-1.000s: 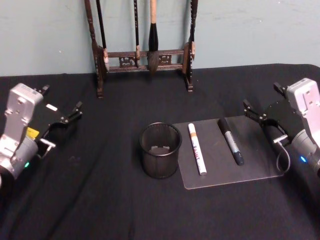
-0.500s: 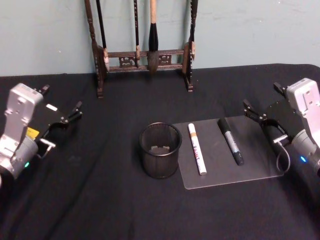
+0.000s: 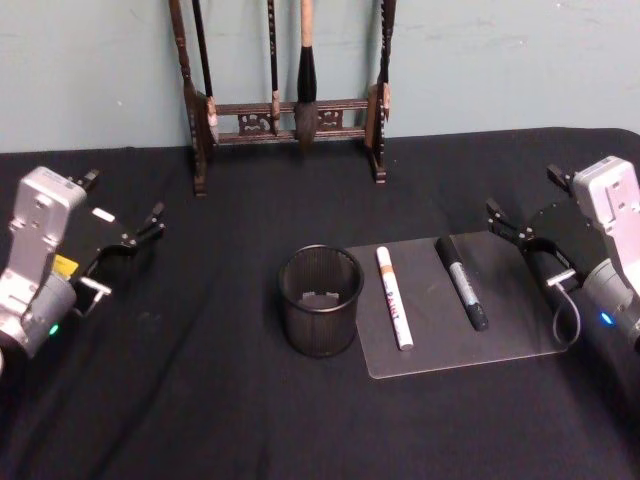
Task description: Pick up the water-based marker from the table and place it into the pen holder.
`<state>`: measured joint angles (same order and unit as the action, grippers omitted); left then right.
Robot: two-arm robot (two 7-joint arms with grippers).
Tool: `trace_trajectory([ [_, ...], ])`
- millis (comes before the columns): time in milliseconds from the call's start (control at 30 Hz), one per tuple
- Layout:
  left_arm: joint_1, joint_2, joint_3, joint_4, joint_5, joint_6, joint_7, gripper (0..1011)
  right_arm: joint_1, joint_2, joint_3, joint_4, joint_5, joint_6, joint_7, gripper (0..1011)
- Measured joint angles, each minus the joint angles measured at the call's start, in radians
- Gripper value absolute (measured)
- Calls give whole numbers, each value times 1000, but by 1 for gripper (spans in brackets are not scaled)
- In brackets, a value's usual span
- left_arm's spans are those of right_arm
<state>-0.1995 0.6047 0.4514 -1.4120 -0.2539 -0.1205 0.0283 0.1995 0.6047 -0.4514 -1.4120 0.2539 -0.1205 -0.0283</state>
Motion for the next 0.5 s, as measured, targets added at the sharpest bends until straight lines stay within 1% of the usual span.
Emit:
trace_trajectory([
  [500, 0, 0, 0, 0, 0, 0, 0, 1001, 0, 0, 0, 0, 0, 0, 0, 1002],
])
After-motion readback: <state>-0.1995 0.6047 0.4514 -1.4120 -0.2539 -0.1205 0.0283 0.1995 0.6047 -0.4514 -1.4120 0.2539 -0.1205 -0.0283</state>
